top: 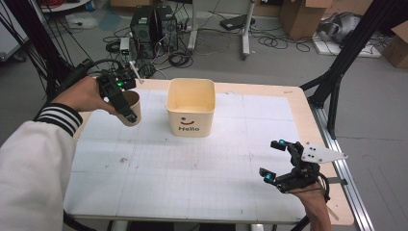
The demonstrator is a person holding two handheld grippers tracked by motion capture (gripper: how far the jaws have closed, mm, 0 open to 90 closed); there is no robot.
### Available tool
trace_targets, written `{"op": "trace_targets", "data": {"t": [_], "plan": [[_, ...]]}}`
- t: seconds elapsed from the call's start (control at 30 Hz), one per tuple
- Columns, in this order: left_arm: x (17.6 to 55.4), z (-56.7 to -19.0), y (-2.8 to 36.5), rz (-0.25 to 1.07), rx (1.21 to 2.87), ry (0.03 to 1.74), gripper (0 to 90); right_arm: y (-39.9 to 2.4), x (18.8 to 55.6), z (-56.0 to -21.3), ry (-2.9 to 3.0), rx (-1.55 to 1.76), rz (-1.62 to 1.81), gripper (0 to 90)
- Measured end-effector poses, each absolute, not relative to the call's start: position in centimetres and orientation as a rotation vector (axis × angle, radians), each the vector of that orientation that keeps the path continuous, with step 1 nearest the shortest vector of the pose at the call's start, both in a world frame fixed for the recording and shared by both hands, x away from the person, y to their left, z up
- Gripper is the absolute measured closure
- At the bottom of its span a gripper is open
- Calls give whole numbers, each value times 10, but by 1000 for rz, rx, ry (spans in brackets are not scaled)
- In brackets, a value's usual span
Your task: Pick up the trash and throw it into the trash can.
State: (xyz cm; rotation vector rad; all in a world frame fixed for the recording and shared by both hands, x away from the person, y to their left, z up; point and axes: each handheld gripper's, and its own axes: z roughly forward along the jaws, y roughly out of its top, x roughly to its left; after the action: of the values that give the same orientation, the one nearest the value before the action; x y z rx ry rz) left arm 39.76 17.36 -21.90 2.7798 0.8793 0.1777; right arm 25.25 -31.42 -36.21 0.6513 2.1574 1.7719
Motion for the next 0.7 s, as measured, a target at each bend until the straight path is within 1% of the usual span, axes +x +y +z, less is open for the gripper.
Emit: {"op": "trace_targets", "data": {"t": [0.7], "plan": [[398, -153, 168, 222, 2784, 820, 345, -315, 254, -363, 2150, 665, 1779, 2]]}}
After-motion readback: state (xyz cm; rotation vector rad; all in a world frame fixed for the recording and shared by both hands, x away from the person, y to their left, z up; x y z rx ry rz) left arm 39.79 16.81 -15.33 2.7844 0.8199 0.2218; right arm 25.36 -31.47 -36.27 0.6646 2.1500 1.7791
